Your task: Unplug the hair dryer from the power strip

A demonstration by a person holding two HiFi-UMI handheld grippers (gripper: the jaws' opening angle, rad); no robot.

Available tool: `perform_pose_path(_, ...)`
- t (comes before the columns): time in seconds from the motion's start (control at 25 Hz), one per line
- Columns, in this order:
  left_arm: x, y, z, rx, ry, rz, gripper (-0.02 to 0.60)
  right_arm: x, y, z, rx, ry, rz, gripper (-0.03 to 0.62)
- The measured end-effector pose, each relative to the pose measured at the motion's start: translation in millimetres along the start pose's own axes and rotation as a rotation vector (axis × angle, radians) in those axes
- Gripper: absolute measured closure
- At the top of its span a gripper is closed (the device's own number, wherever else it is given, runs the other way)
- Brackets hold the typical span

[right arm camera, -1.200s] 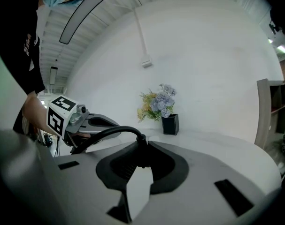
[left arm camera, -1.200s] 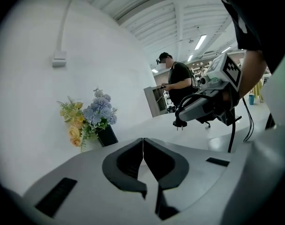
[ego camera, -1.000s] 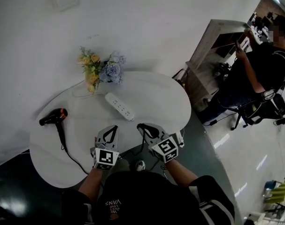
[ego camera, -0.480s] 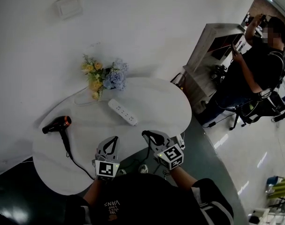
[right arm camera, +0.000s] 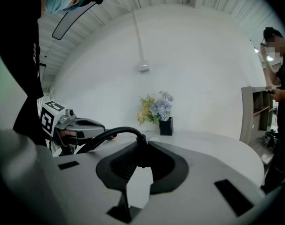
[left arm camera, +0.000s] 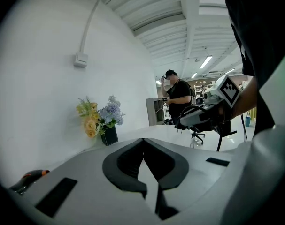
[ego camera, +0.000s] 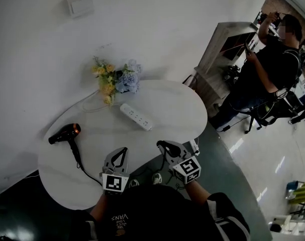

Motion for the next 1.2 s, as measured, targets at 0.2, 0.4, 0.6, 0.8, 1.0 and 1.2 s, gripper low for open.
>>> perform_pose_path(0.2,-1.5,8.0,13.7,-0.006,-0.019,0.009,0.563,-0.5,13.9,3.5,-0.03,0.002,-0.001,0.522)
perform_pose_path(0.4,-5.4,15.1,24.3,-0.016,-0.025,0.012,0.563,-2.1,25.4,4.0,-0.061,0.004,-0.012,0.522)
perform_pose_path(0.6,-9.7,19.1,31.7,-0.031,-0.024,0.007,0.563,-2.6,33.1,1.9,-0.075,0.002,-0.016,0.522)
perform_pose_path(0.8,-11.5,23.1,36.1,-0.036,-0.024,0.013,0.563,-1.0,38.2,-0.1,-0.083,0.001,-0.017,0.522)
perform_pose_path(1.0,-15.2,23.6,38.1,-0.04,-0.021,0.012,0.563,-3.0,39.2,-0.5,-0.089,0.0,-0.021,0.522)
perform_pose_path(1.2,-16.0,22.6,40.4,-0.041,-0.019,0.009,0.563,-2.1,39.8,1.2,-0.093,-0.007,-0.029,0.522)
Point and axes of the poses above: the fingertips, and each gripper's own axes: z backward along the fingers, y to its left, x out of its top, the point moved 2 cm from there along z, backward along the fingers, and after that the axes turned 5 degrees about x, right-handed, at the moved point
